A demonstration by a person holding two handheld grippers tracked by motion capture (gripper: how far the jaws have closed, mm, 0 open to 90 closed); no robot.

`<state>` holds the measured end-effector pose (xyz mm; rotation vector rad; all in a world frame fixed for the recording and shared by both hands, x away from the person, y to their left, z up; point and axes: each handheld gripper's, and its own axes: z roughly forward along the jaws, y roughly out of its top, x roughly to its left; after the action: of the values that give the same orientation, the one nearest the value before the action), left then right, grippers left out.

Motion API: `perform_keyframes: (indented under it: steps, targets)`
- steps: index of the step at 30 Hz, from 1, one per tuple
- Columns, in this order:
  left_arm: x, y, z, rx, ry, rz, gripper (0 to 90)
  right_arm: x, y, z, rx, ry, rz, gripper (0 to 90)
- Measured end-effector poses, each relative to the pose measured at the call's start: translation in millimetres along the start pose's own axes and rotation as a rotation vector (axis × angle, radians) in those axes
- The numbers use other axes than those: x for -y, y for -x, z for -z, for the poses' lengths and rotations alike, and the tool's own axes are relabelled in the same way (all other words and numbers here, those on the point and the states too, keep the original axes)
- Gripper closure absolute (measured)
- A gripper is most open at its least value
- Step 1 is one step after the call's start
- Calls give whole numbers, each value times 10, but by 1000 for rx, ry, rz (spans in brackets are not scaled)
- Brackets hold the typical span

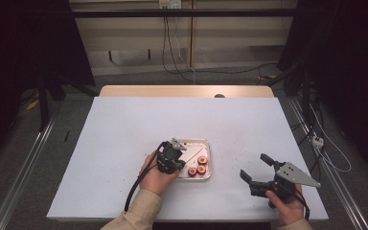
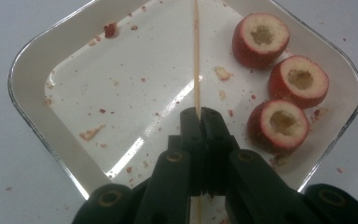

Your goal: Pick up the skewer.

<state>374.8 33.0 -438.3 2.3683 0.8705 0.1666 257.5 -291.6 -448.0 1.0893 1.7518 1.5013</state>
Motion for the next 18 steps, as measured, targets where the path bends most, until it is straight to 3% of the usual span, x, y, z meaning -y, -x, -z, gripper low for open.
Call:
perform_keyframes:
  steps: [2,5,8,14,18]
  targets:
    - [0,-3,-1,-1,3,32,896,-2,-2,2,-1,1,2,33]
    - [-10,-19,65,-6,15,44,896,2,3,0,-2,-1,1,33]
    - [-39,-34,172,20,12,55,896,6,5,-7,-3,-3,1,33]
    - [1,-48,251,25,-67,56,895,8,-9,-18,-5,-3,5,33]
    - [48,-68,217,26,-66,71,888,7,-10,-20,-4,-3,6,33]
